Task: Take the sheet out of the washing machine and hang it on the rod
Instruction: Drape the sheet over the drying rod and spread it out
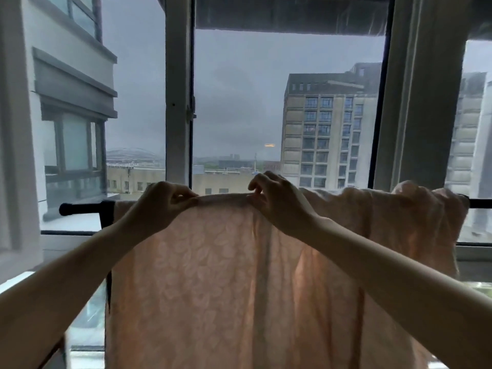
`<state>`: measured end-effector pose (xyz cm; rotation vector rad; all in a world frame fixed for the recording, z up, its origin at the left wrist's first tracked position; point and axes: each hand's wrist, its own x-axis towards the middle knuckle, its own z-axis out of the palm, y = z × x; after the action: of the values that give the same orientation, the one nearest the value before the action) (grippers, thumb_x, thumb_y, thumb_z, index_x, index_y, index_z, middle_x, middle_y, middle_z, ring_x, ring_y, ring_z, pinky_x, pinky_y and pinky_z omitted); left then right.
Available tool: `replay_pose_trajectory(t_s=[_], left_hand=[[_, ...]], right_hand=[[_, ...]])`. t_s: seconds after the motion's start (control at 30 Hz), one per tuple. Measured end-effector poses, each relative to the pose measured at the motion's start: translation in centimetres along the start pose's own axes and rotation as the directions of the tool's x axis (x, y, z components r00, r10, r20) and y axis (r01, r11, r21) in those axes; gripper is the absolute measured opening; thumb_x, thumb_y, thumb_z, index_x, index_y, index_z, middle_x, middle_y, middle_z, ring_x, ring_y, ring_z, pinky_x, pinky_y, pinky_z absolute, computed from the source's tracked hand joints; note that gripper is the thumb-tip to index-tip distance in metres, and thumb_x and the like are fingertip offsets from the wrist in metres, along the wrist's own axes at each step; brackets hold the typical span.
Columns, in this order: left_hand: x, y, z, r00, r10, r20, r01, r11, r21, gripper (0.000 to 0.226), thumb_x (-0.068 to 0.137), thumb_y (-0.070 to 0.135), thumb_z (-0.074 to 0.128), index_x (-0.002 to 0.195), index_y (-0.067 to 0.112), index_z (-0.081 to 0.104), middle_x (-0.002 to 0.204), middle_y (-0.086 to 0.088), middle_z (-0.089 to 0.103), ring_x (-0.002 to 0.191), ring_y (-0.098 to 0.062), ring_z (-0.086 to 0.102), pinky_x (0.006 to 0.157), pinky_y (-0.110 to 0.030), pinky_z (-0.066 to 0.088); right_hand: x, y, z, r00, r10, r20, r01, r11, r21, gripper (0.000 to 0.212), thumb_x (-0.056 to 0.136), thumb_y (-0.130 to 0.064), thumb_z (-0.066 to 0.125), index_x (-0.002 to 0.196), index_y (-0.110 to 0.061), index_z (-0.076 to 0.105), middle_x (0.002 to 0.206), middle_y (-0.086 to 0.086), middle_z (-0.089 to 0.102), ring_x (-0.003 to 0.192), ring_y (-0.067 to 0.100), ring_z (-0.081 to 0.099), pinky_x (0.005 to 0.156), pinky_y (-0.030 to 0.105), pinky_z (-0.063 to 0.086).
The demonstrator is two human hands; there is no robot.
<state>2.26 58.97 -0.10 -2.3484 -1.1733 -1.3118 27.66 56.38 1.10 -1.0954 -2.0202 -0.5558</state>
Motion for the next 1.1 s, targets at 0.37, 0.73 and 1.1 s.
replay_pose_trajectory(t_s=[0.37, 0.73, 1.1], left_hand=[[1.9, -1.4, 0.0, 0.999, 0.038, -0.027, -0.037, 0.999, 0.031, 0.008, 0.087, 0.022, 0.067, 0.081, 0.02, 0.072, 0.07, 0.01, 0.065, 0.064, 0.006, 0.057, 0.059, -0.015, 0.042], [-0.6, -6.2, -4.4, 0.974, 0.003, 0.225, -0.024, 0.996, 0.088, 0.06, 0.082, 0.073, 0.03, 0.092, 0.028, 0.068, 0.083, 0.016, 0.064, 0.075, 0.007, 0.058, 0.066, -0.011, 0.046], [-5.0, -9.1, -6.7, 0.963, -0.095, -0.254, 0.148, 0.968, 0.202, 0.016, 0.08, 0.03, 0.073, 0.079, 0.016, 0.064, 0.076, 0.003, 0.062, 0.069, -0.016, 0.059, 0.064, -0.033, 0.053]], right_hand=[[3.3, -3.0, 2.6, 0.995, 0.061, 0.082, -0.062, 0.998, 0.004, 0.017, 0.098, -0.026, 0.045, 0.095, -0.013, 0.054, 0.095, 0.005, 0.061, 0.079, 0.022, 0.059, 0.077, 0.043, 0.051], [4.9, -6.3, 3.9, 0.994, 0.077, 0.077, -0.085, 0.99, 0.113, 0.014, 0.098, -0.021, 0.045, 0.091, -0.01, 0.05, 0.091, 0.006, 0.058, 0.078, 0.02, 0.056, 0.075, 0.044, 0.051], [6.2, -9.3, 6.6, 0.994, -0.004, 0.109, -0.009, 0.993, 0.115, 0.012, 0.095, -0.02, 0.053, 0.091, -0.01, 0.057, 0.089, 0.002, 0.062, 0.077, 0.019, 0.059, 0.072, 0.041, 0.053]])
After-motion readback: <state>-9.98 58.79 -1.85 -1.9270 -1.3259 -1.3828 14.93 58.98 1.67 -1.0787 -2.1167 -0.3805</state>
